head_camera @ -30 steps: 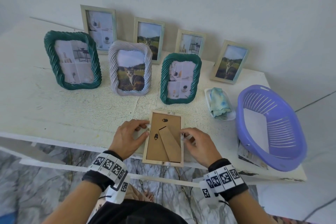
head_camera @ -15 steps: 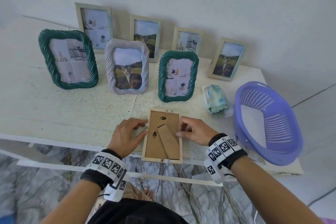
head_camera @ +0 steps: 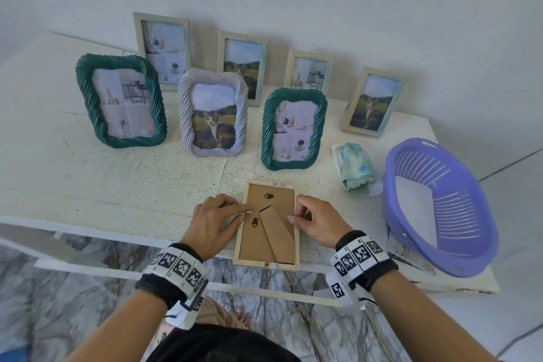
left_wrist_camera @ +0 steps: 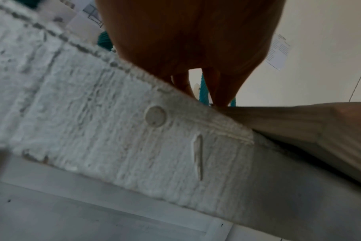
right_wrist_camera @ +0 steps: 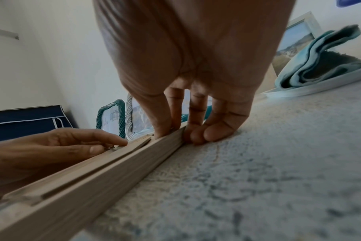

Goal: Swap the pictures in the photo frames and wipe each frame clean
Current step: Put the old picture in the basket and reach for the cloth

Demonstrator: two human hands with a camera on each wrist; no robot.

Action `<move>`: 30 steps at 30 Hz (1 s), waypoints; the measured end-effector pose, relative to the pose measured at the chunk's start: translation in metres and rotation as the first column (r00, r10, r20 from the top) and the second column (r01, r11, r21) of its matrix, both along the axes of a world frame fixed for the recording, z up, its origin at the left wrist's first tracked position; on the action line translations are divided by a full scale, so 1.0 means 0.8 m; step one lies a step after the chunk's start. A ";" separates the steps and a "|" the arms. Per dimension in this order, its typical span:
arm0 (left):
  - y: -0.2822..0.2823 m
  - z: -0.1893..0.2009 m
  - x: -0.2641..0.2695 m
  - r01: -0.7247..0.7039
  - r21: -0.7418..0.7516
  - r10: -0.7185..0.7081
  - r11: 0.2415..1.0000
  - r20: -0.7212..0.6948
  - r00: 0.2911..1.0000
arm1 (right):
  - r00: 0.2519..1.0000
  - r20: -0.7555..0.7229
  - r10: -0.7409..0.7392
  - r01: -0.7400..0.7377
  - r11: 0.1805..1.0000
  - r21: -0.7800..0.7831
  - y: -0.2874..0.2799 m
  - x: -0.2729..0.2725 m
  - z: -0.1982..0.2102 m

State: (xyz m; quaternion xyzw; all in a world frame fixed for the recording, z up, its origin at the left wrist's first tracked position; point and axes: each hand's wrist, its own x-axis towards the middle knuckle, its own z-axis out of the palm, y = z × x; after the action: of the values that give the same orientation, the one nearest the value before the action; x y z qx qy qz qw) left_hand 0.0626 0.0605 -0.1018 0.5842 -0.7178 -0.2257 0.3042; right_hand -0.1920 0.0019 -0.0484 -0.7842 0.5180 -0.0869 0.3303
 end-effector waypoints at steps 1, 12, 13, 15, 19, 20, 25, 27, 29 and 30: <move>-0.001 0.001 0.001 0.005 0.016 -0.005 1.000 -0.006 1.000 | 1.000 -0.003 0.001 -0.001 1.000 -0.001 0.000 0.000 0.001; -0.017 0.017 0.012 0.085 0.058 -0.090 0.995 0.084 0.992 | 0.987 -0.156 -0.036 -0.007 0.965 -0.263 -0.022 0.024 0.016; -0.018 0.018 0.014 0.102 0.070 -0.110 0.992 0.119 0.987 | 0.984 -0.175 -0.017 -0.029 0.967 -0.255 -0.024 0.030 0.015; -0.020 0.020 0.016 0.113 0.085 -0.128 0.990 0.213 0.969 | 0.967 -0.253 0.022 -0.078 0.975 -0.210 -0.026 0.041 0.012; -0.018 0.025 0.018 0.095 0.054 -0.107 0.994 0.340 0.934 | 0.957 -0.290 -0.010 -0.044 0.983 -0.178 -0.022 0.045 0.008; -0.018 0.025 0.018 0.091 0.054 -0.104 0.994 0.353 0.930 | 0.963 -0.268 -0.024 -0.024 0.985 -0.172 -0.020 0.044 0.009; -0.016 0.025 0.018 0.084 0.087 -0.110 0.993 0.358 0.927 | 0.980 -0.197 -0.028 0.006 0.994 -0.110 -0.006 0.040 0.006; -0.016 0.024 0.018 0.086 0.091 -0.113 0.992 0.363 0.925 | 0.981 -0.189 -0.030 0.012 0.995 -0.098 -0.004 0.039 0.003; -0.017 0.025 0.018 0.087 0.107 -0.120 0.990 0.360 0.925 | 0.983 -0.182 -0.037 0.022 0.996 -0.085 -0.005 0.038 0.003; -0.018 0.026 0.018 0.088 0.123 -0.127 0.989 0.358 0.925 | 0.983 -0.182 -0.039 0.025 0.997 -0.078 -0.006 0.038 0.004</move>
State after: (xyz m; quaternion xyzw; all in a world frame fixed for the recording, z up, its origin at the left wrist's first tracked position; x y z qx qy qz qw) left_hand 0.0771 0.0463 -0.0812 0.5909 -0.7799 -0.1669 0.1217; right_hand -0.1617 -0.0031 -0.0455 -0.7925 0.5550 -0.0391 0.2500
